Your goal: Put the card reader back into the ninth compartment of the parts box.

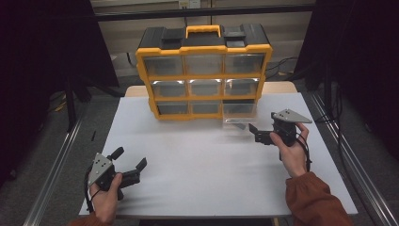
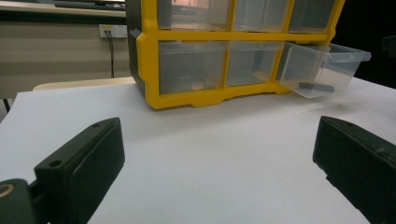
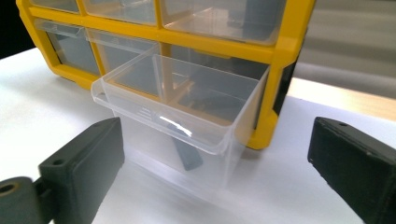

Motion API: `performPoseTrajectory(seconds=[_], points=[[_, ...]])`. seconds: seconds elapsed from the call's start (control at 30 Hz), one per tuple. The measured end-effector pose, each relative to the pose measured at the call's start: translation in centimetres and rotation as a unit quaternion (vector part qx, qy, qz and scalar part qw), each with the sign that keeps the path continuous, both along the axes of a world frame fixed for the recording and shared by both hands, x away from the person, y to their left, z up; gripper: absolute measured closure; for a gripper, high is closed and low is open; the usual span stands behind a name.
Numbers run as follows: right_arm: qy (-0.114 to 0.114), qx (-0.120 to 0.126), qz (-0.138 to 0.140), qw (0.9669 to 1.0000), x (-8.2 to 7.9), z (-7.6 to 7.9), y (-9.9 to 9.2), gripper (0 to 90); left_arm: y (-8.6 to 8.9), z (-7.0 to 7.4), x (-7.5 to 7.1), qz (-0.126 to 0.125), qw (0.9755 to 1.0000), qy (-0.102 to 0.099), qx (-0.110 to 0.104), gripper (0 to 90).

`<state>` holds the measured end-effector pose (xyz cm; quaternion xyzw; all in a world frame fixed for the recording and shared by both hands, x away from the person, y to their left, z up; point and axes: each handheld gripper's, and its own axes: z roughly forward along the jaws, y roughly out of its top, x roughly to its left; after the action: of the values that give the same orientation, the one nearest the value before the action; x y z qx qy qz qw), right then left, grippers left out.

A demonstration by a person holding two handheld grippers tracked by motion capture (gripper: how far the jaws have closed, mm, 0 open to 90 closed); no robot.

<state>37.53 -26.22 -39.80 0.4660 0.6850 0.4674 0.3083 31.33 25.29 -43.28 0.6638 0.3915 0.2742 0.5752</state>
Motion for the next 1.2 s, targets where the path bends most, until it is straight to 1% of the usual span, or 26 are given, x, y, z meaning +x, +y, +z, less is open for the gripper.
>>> performPoseTrajectory(seconds=[0.07,0.1,0.17,0.23,0.3,0.37,0.4,0.6,0.67,0.7,0.73,0.8,0.87,0.97,1.07,1.1,1.13,1.17,1.2], points=[[-0.002,0.005,0.003,1.0,-0.4,0.0,0.0,3.7,0.0,0.0,0.0,0.0,1.0,-0.001,0.001,2.1],[-0.007,0.007,0.002,1.0,-0.7,0.0,0.0,3.7,0.0,0.0,0.0,0.001,1.0,-0.001,0.001,2.2],[-0.01,0.01,0.001,0.9999,-1.0,-0.1,0.0,3.3,0.0,0.0,0.0,0.006,1.0,0.0,0.003,2.2],[-0.014,0.013,-0.001,0.9998,-1.5,-0.2,0.0,3.1,0.1,0.0,0.0,0.009,1.0,0.001,-0.002,2.2],[-0.016,0.02,-0.002,0.9997,-1.9,-0.4,0.0,2.9,0.1,0.0,0.0,0.008,1.0,0.001,-0.002,2.2],[-0.013,0.018,-0.002,0.9998,-2.3,-0.6,0.0,3.0,0.1,0.1,0.0,0.007,1.0,0.0,0.001,2.2],[-0.01,0.018,-0.002,0.9998,-2.5,-0.7,0.0,3.0,0.1,0.1,0.0,0.006,1.0,0.0,-0.003,2.2],[-0.013,0.024,-0.015,0.9995,-3.7,-1.3,-0.4,2.9,0.2,0.1,-0.1,0.001,1.0,-0.001,0.0,2.2],[-0.013,0.034,-0.017,0.9992,-4.2,-1.4,-0.6,2.9,0.2,0.1,0.0,0.003,1.0,0.0,-0.004,2.2],[-0.02,0.034,-0.021,0.999,-4.5,-1.4,-0.7,3.0,0.2,0.1,0.0,0.003,1.0,0.0,-0.004,2.1],[-0.023,0.033,-0.024,0.9989,-4.7,-1.4,-0.7,3.0,0.3,0.1,0.0,0.004,1.0,-0.001,-0.003,2.2],[-0.024,0.033,-0.026,0.9988,-5.1,-1.5,-0.8,3.1,0.2,0.1,0.0,0.003,1.0,-0.001,-0.004,2.1],[-0.022,0.038,-0.029,0.9986,-5.6,-1.7,-0.9,3.2,0.2,0.1,0.0,0.002,1.0,0.0,-0.002,2.1],[-0.022,0.041,-0.034,0.9983,-6.2,-1.9,-1.1,3.2,0.4,0.0,0.0,0.007,1.0,0.001,-0.003,2.1],[-0.028,0.047,-0.037,0.9978,-6.7,-1.9,-1.3,3.3,0.5,0.0,-0.1,0.014,0.9998,0.004,-0.011,2.1],[-0.03,0.048,-0.036,0.9977,-6.9,-1.9,-1.3,3.4,0.6,0.0,-0.1,0.012,0.9999,0.004,-0.007,2.1],[-0.034,0.049,-0.037,0.9976,-7.1,-1.9,-1.4,3.5,0.7,0.0,-0.2,0.012,0.9999,0.004,-0.007,2.1],[-0.034,0.051,-0.038,0.9974,-7.3,-1.9,-1.5,3.5,0.7,0.0,-0.3,0.017,0.9998,0.002,-0.013,2.1],[-0.034,0.054,-0.041,0.9971,-7.5,-1.9,-1.5,3.5,0.9,0.1,-0.4,0.017,0.9998,0.0,-0.01,2.1]])
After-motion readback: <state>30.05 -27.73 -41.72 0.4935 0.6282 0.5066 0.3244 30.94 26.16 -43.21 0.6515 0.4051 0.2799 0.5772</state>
